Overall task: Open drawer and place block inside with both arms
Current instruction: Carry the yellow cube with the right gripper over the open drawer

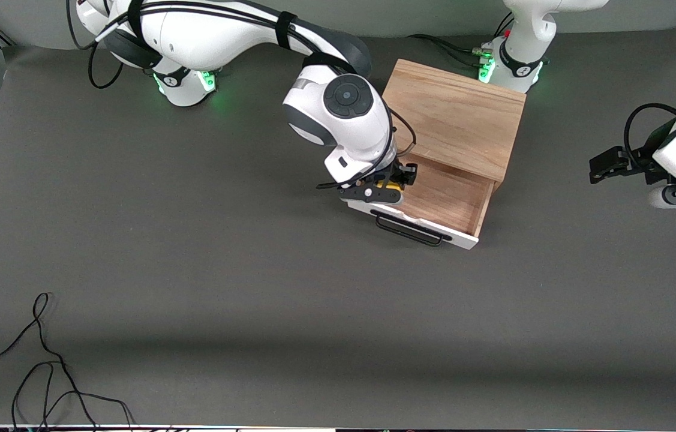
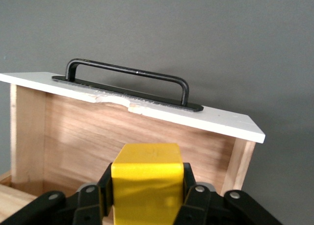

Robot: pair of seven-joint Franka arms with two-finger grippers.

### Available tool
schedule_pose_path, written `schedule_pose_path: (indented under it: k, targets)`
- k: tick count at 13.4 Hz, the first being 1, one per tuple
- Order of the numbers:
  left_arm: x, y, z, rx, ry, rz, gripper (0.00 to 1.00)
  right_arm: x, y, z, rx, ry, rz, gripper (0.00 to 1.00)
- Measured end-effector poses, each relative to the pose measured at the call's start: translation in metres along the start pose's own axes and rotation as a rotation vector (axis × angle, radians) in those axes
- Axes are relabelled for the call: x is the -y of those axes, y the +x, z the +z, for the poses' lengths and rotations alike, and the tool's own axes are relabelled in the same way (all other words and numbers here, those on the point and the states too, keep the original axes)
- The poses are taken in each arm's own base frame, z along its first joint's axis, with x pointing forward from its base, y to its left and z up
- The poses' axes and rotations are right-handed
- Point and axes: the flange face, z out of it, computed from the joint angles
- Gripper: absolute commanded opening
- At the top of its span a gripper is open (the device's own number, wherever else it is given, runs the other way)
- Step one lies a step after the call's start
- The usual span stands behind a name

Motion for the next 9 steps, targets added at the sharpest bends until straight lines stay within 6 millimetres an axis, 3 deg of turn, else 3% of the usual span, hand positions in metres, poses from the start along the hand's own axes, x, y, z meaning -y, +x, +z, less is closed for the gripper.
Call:
schedule_pose_path:
  k: [5,9]
  targets:
    - [0.002,0.001,0.001,-0.001,0.000,-0.004,1.00,-0.001,-0.003,0.034,0.001,-0.041,-0.022,0.07]
    - [0.002,0.001,0.001,-0.001,0.000,-0.003,1.00,0.011,-0.024,0.043,-0.003,-0.034,-0.053,0.10]
